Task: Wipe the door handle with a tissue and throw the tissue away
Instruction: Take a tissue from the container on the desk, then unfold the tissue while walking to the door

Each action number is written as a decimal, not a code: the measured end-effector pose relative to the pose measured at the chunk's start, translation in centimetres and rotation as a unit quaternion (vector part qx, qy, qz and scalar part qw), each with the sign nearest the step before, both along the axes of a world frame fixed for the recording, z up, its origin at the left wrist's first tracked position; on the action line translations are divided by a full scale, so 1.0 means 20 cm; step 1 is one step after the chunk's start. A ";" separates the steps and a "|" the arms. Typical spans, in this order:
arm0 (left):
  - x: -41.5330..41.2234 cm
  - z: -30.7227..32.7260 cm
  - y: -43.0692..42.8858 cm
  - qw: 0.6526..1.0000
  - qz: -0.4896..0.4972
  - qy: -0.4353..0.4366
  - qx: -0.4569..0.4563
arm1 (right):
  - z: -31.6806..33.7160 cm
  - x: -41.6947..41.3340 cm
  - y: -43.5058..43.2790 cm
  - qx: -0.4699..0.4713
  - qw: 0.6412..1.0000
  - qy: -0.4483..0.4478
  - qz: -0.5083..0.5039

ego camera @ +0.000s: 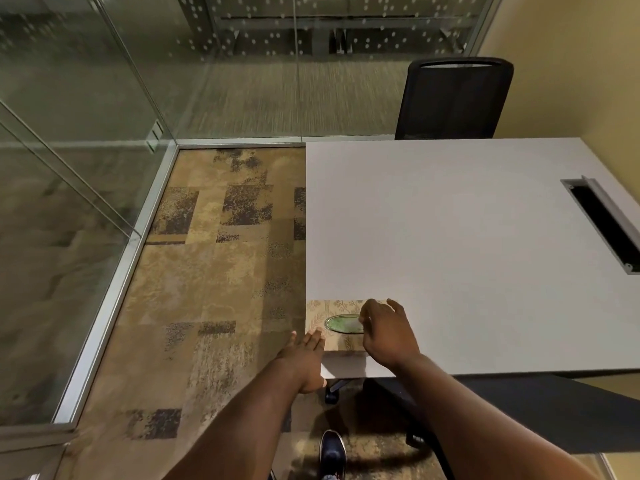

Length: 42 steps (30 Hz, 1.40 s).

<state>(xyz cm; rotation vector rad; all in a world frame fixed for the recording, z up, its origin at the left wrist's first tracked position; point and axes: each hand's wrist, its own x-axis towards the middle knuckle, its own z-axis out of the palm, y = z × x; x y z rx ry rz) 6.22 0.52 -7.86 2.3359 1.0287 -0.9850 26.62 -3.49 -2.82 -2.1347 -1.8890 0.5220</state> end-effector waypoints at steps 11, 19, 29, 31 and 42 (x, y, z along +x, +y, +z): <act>0.04 0.11 0.05 0.995 0.062 -0.080 0.019 | 0.13 -0.09 0.09 0.121 0.973 0.187 -0.055; -0.03 0.40 0.15 0.818 0.397 -0.415 0.018 | 0.25 -0.30 0.21 0.144 0.951 0.270 -0.046; -0.48 0.68 0.15 0.685 0.527 -0.494 0.095 | 0.46 -0.73 0.40 0.151 0.920 0.361 0.012; -0.60 0.72 0.13 0.651 0.556 -0.505 0.109 | 0.51 -0.84 0.40 0.148 0.911 0.385 0.023; -1.31 0.98 -0.07 0.500 0.643 -0.544 0.203 | 0.64 -1.58 0.36 0.069 0.876 0.460 0.123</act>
